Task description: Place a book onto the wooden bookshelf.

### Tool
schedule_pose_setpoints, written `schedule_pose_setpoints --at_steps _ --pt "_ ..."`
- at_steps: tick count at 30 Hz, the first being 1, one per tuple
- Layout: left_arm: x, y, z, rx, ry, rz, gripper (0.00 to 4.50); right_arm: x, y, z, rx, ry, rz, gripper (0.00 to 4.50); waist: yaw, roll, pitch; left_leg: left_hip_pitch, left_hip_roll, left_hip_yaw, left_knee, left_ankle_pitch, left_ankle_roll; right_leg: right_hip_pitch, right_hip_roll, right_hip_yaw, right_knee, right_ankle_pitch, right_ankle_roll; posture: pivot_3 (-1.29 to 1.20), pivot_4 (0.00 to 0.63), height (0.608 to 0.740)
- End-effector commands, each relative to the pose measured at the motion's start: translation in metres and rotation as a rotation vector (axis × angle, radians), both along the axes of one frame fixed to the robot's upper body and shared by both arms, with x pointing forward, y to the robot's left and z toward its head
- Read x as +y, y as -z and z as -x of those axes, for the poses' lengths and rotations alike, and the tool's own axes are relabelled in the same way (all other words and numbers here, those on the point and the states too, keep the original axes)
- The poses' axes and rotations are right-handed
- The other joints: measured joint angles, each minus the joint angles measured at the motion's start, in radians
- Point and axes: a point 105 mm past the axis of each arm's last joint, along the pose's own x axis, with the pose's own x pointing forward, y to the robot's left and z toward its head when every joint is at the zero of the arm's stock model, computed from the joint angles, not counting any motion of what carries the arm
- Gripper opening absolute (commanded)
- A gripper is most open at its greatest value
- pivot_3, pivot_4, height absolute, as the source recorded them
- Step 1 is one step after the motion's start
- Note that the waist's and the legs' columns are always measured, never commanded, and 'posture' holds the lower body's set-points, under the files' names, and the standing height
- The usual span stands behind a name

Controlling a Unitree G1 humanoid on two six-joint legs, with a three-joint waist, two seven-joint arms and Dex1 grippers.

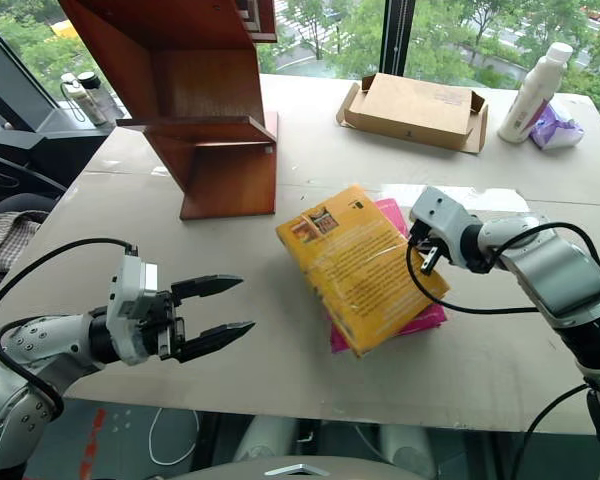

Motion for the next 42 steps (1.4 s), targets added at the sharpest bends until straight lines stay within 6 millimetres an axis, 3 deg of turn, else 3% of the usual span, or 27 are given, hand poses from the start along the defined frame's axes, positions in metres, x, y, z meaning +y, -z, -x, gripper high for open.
schedule_pose_setpoints --at_steps 1,5,8,10,11,14,17,22,29,42 --pt "0.003 -0.005 0.002 -0.044 -0.014 -0.009 4.09 0.011 -0.008 0.004 -0.041 -0.023 -0.025 0.04 0.002 0.000 0.000 0.000 0.000 0.000 0.000 0.000 0.000 0.000 0.000 0.000 0.000 0.000 0.000 0.00 0.150 0.740" --pt "0.008 0.000 0.004 -0.026 -0.037 -0.024 4.09 0.006 -0.014 0.003 -0.079 0.021 -0.051 0.04 0.004 0.000 0.000 0.000 0.000 0.000 0.000 0.000 0.000 0.000 0.000 0.000 0.000 0.000 0.000 0.00 0.150 0.740" --pt "0.013 0.006 -0.001 0.024 -0.115 0.001 4.09 -0.003 -0.041 0.005 -0.255 -0.010 -0.200 0.04 0.006 0.000 0.000 0.000 0.000 0.000 0.000 0.000 0.000 0.000 -0.001 -0.001 0.000 0.000 0.000 0.00 0.150 0.740" --pt "0.015 0.010 -0.005 0.055 -0.162 0.023 4.09 -0.021 -0.047 0.017 -0.386 -0.093 -0.136 0.04 0.014 0.000 0.000 0.000 0.000 -0.001 0.000 0.000 0.000 0.001 -0.001 -0.001 0.000 0.000 0.000 0.00 0.150 0.740" --pt "0.017 0.013 -0.006 0.083 -0.180 0.031 4.09 -0.028 -0.045 0.030 -0.303 -0.140 -0.204 0.04 0.016 0.000 0.000 -0.001 -0.001 -0.003 0.000 0.000 0.000 0.001 0.000 -0.003 0.000 0.000 0.000 0.00 0.150 0.740" --pt "0.020 0.019 -0.012 0.184 -0.226 0.091 4.09 -0.058 -0.059 0.066 -0.212 -0.159 -0.426 0.81 0.013 0.000 0.000 0.000 -0.003 -0.002 0.000 0.000 0.000 0.002 0.001 -0.002 0.000 0.001 0.004 0.00 0.150 0.740" --pt "0.020 0.017 -0.022 0.303 -0.252 0.186 4.09 -0.073 -0.068 0.098 -0.215 -0.208 -0.460 2.23 0.006 0.000 0.000 0.002 -0.002 -0.003 0.000 0.000 0.001 0.004 0.001 -0.003 0.000 0.001 0.006 0.00 0.150 0.740" --pt "0.018 0.021 -0.034 0.569 -0.281 0.287 4.09 -0.088 -0.068 0.122 -0.195 -0.186 -0.466 4.44 -0.004 0.000 -0.001 0.005 0.000 -0.004 0.002 0.000 0.001 0.005 0.001 -0.002 0.005 0.001 0.005 0.00 0.150 0.740" --pt "-0.002 0.033 -0.039 0.929 -0.216 0.389 4.09 -0.088 -0.073 0.138 -0.169 -0.215 -0.476 4.44 0.002 -0.001 -0.001 0.005 0.000 -0.003 0.003 0.000 0.001 0.005 0.004 -0.001 0.006 0.001 0.005 0.00 0.150 0.740" --pt "-0.077 0.051 -0.089 1.096 -0.217 0.606 4.09 -0.076 -0.079 0.143 -0.197 -0.216 -0.442 4.44 0.008 -0.002 -0.002 0.003 -0.003 -0.004 0.004 0.000 0.000 0.005 -0.001 -0.001 0.007 0.001 0.005 0.00 0.150 0.740"
